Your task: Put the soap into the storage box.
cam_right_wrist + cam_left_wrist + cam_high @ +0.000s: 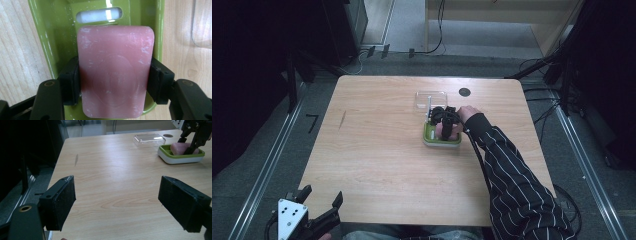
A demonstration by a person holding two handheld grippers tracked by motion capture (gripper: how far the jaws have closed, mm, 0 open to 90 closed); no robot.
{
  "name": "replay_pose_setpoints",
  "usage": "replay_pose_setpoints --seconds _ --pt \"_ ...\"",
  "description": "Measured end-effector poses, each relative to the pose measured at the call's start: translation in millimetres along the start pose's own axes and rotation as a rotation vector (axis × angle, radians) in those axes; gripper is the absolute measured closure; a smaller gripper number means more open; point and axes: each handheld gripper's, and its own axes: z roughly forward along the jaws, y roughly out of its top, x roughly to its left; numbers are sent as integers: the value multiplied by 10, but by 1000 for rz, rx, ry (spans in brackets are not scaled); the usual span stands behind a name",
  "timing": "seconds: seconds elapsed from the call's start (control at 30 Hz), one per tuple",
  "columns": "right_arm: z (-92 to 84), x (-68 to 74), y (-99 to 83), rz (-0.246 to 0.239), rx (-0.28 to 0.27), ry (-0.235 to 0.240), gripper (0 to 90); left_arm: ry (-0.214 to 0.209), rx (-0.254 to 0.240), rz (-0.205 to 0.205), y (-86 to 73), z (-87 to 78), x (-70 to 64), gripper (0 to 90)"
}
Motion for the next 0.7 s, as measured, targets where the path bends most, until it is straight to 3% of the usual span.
replay_pose_setpoints --seconds 0.7 --pt "23 16 -1 22 0 1 385 -8 -3 -2 6 16 -1 147"
